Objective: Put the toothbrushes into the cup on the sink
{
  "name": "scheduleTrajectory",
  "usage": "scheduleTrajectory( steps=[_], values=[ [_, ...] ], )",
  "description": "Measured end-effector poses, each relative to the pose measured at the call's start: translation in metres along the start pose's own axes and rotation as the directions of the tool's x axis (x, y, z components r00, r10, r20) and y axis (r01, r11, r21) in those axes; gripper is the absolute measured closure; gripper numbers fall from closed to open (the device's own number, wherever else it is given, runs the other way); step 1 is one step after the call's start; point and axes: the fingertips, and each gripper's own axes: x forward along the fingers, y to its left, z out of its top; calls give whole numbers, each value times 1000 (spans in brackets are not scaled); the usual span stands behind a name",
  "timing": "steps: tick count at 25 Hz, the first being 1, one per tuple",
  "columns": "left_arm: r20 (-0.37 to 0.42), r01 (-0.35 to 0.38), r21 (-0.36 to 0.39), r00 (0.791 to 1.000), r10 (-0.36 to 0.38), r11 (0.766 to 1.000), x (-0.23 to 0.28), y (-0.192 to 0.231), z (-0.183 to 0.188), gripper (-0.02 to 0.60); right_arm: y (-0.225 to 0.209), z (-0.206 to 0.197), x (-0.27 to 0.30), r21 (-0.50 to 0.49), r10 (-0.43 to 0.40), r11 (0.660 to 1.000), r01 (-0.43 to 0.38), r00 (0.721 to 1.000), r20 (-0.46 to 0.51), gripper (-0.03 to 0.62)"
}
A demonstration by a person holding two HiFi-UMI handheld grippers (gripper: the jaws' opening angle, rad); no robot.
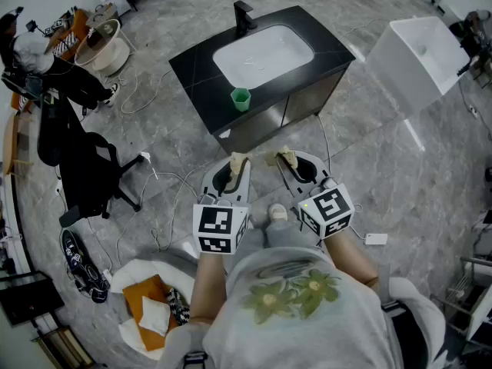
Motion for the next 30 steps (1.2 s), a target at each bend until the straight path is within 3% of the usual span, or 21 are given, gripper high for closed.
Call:
scheduleTrajectory(
  steps=[15, 24, 30],
  values=[
    [20, -29, -6, 999, 29, 1000, 26, -19, 7, 494, -30, 0, -9, -21, 18, 1000, -17, 999, 33, 536],
    [42, -109, -47, 993, 111, 993, 35, -29, -6, 494, -49, -12, -10, -41, 74, 996, -73, 997, 21, 537],
    [51, -158, -76, 986, 162, 985, 48, -10, -9, 494, -61, -20, 9, -19, 87, 996, -87, 996, 4, 536]
  ],
)
